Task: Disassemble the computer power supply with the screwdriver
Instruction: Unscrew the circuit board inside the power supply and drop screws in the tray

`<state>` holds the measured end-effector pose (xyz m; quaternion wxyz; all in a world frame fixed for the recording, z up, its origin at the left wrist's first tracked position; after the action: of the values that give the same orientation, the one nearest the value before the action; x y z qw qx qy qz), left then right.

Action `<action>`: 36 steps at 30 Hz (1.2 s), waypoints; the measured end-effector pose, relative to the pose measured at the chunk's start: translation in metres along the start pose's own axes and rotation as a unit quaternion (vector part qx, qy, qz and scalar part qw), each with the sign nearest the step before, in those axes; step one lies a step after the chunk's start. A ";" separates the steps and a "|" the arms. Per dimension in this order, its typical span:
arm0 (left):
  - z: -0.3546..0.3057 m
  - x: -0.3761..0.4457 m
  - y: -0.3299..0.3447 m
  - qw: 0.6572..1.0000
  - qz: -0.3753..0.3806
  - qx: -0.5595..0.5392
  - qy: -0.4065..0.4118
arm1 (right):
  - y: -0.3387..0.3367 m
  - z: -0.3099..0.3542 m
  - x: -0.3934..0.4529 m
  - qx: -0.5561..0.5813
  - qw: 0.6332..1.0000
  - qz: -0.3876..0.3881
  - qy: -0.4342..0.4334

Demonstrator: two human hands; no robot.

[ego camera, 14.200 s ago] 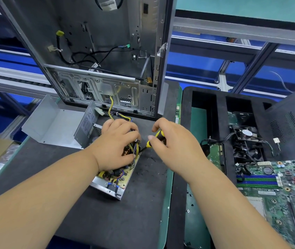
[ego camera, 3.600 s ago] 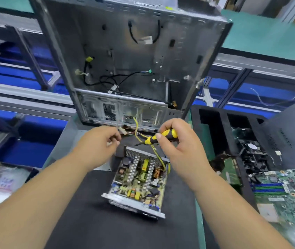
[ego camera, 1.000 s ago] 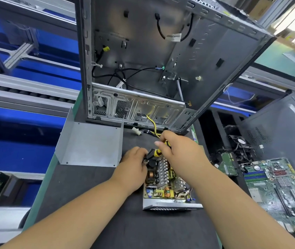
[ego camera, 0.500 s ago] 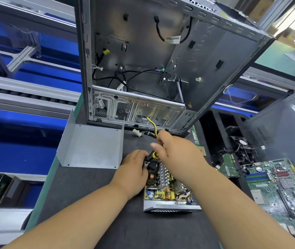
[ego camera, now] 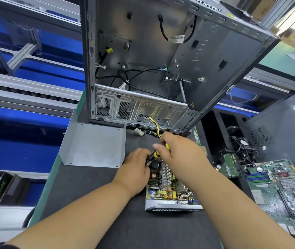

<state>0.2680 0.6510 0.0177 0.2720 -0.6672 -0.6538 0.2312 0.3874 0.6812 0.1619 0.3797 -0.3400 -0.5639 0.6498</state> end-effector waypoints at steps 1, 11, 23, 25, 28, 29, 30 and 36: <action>0.000 0.000 -0.001 1.000 -0.001 -0.002 0.002 | 0.001 0.000 0.001 0.025 1.000 0.000 0.006; -0.001 -0.001 -0.001 0.999 -0.013 -0.040 -0.011 | 0.001 0.002 -0.001 -0.049 0.999 -0.017 -0.005; 0.000 -0.002 0.001 0.999 -0.040 -0.031 -0.016 | 0.000 0.003 -0.005 -0.008 1.000 -0.007 -0.001; 0.000 -0.003 0.001 0.998 -0.050 -0.030 -0.019 | 0.000 0.003 -0.003 -0.074 0.997 -0.012 0.003; -0.001 -0.003 0.001 0.998 -0.058 -0.024 -0.017 | 0.002 0.001 0.001 -0.040 0.999 0.006 0.009; -0.001 -0.002 0.001 0.998 -0.059 -0.024 -0.016 | 0.003 0.002 0.001 -0.005 1.000 0.012 0.009; -0.001 -0.002 0.001 0.998 -0.059 -0.024 -0.017 | 0.003 0.003 0.000 0.023 1.000 0.017 0.011; -0.001 -0.002 0.002 0.998 -0.052 -0.038 -0.021 | 0.004 0.009 -0.001 0.009 1.000 0.008 0.022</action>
<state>0.2701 0.6485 0.0166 0.2440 -0.6369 -0.7017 0.2059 0.3799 0.6758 0.1588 0.3901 -0.3548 -0.5469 0.6503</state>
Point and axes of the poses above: each hand's wrist, its own x-axis towards the middle knuckle, its own y-axis out of the palm, z = x × y, the point moved 1 cm from there along x, towards the middle knuckle, and after that the axes turned 1 degree about z, right-handed, at the moved point
